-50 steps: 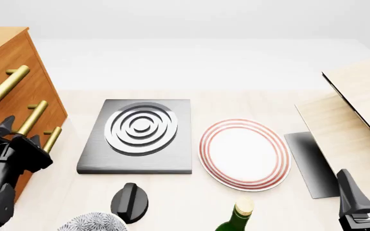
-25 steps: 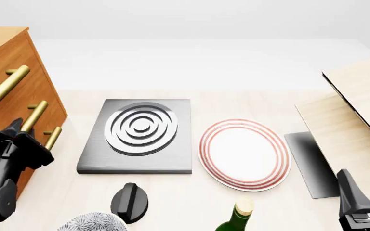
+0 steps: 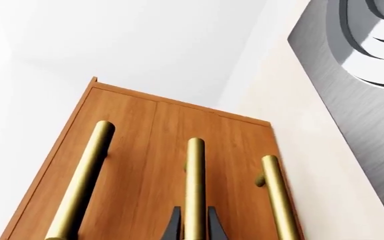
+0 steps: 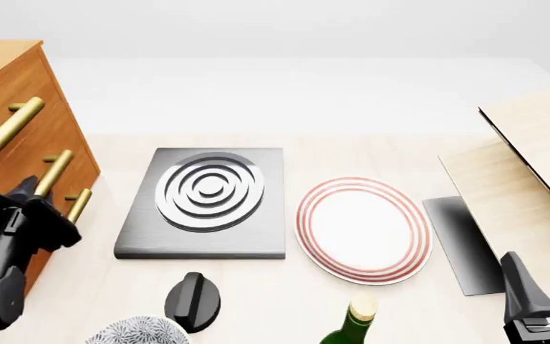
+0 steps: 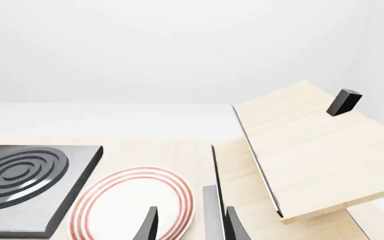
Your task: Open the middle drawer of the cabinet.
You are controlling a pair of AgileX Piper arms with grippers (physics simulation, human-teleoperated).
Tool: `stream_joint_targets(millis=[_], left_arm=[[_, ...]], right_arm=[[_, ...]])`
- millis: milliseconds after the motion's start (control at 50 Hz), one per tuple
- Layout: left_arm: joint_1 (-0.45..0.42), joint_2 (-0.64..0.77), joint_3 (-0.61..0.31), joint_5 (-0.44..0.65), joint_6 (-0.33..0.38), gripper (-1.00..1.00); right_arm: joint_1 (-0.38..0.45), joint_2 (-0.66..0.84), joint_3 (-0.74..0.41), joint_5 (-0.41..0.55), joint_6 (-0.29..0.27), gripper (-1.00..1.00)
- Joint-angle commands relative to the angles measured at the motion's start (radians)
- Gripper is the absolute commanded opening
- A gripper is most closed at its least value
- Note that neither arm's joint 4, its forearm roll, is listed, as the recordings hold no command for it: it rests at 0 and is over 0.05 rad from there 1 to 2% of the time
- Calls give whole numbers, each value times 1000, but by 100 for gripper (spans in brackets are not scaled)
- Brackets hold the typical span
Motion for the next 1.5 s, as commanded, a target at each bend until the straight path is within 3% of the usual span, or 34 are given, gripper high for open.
stream_joint_targets(millis=[20,220,680,1280,1300,1500], left_arm=[[-13,-38,41,-8,29,-100],[-68,-71,61,-8,69,-100],[-197,-117,110,-8,85,-100],[-252,-161,162,-8,71,-100],[-255,-166,165,-8,65,100],[-265,-297,273,-8,38,100]], right_arm=[[0,-1,0,1,0,100],[0,1,0,-1,0,100],[0,3,0,-3,0,100],[0,3,0,-3,0,100],[0,3,0,-3,0,100],[0,3,0,-3,0,100]])
